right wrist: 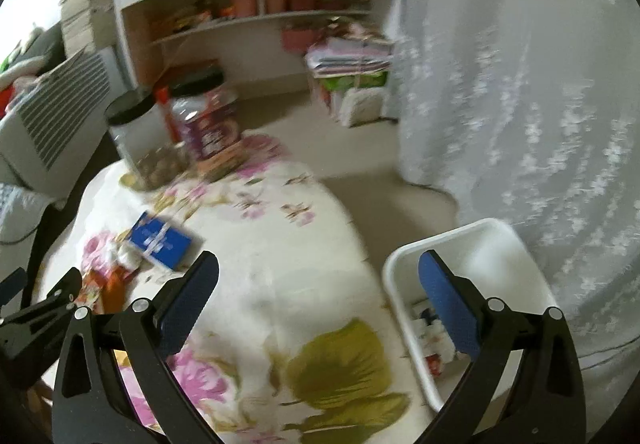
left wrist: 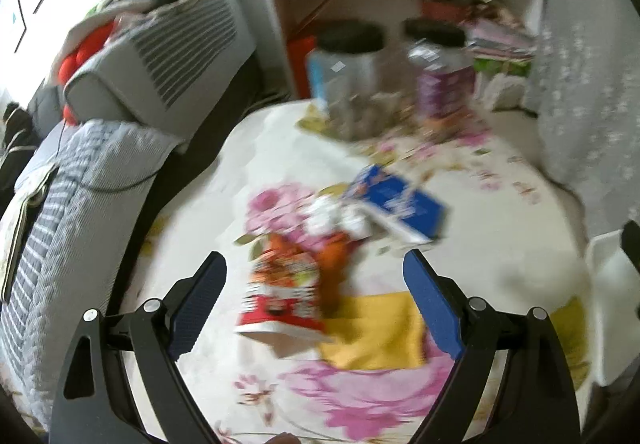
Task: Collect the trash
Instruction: 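Move the left gripper to the table and grasp the red noodle snack bag, then grasp the yellow packet with the right gripper and lift it, then carry the red snack bag and yellow packet with both grippers toward the bin, then release the yellow packet into the bin with the right gripper while the left gripper releases the red bag, then move the left gripper to the table and grasp an orange snack piece, then grasp the blue biscuit box with the right gripper and lift it while the left gripper holds the orange piece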
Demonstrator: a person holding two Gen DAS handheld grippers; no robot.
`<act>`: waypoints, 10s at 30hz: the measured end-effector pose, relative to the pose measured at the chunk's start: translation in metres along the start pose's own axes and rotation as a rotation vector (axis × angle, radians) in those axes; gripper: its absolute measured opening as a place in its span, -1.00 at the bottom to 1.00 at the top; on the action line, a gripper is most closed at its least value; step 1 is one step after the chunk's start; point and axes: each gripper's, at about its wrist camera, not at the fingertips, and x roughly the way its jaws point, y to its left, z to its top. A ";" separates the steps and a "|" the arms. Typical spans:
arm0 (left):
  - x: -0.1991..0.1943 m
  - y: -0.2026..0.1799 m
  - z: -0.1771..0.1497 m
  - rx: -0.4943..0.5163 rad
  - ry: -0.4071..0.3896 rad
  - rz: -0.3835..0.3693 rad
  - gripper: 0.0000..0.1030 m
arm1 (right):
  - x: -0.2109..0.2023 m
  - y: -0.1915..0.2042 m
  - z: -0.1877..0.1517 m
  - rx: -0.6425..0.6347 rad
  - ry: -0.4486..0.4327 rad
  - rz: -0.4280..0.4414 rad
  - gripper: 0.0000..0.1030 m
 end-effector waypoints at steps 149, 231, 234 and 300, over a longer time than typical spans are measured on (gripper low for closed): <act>-0.120 -0.219 -0.007 0.259 -0.147 -0.507 0.00 | -0.053 -0.264 -0.012 0.453 -0.124 -0.131 0.81; 0.104 -0.003 -0.041 0.292 0.296 -0.194 0.43 | 0.053 0.029 -0.011 -0.056 0.114 0.005 0.87; 0.103 -0.001 -0.043 0.288 0.277 -0.245 0.06 | 0.065 0.039 -0.012 -0.062 0.141 0.033 0.87; -0.042 0.076 -0.002 -0.012 -0.160 -0.119 -0.66 | -0.009 0.093 0.006 -0.173 -0.088 0.311 0.16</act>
